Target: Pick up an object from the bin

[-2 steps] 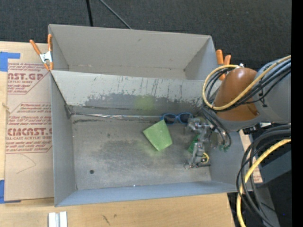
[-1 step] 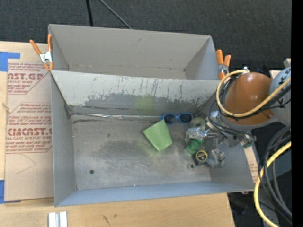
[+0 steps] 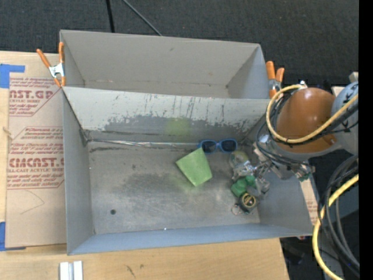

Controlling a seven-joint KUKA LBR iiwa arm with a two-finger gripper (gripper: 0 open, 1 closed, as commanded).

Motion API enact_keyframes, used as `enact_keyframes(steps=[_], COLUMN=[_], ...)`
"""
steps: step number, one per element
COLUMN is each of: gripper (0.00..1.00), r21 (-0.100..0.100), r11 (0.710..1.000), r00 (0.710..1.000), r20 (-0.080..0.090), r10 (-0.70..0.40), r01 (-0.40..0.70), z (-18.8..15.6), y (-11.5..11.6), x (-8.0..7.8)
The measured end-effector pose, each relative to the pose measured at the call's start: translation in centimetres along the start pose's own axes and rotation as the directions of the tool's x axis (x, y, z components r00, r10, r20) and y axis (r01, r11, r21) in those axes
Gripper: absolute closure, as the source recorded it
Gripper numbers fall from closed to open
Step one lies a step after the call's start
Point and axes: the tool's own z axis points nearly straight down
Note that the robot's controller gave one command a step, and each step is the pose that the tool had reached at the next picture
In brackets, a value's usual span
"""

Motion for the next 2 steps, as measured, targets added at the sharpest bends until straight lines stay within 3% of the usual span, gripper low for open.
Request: enact_keyframes(steps=[1, 2], gripper=[1.00, 1.00], r21=[0.005, 0.007], r11=[0.999, 0.997], r00=[0.999, 0.997], r20=[-0.004, -0.002], r10=[-0.051, -0.082], r01=[0.051, 0.082], z=[-16.5, -36.0], y=[1.2, 2.2], x=[-0.1, -3.3])
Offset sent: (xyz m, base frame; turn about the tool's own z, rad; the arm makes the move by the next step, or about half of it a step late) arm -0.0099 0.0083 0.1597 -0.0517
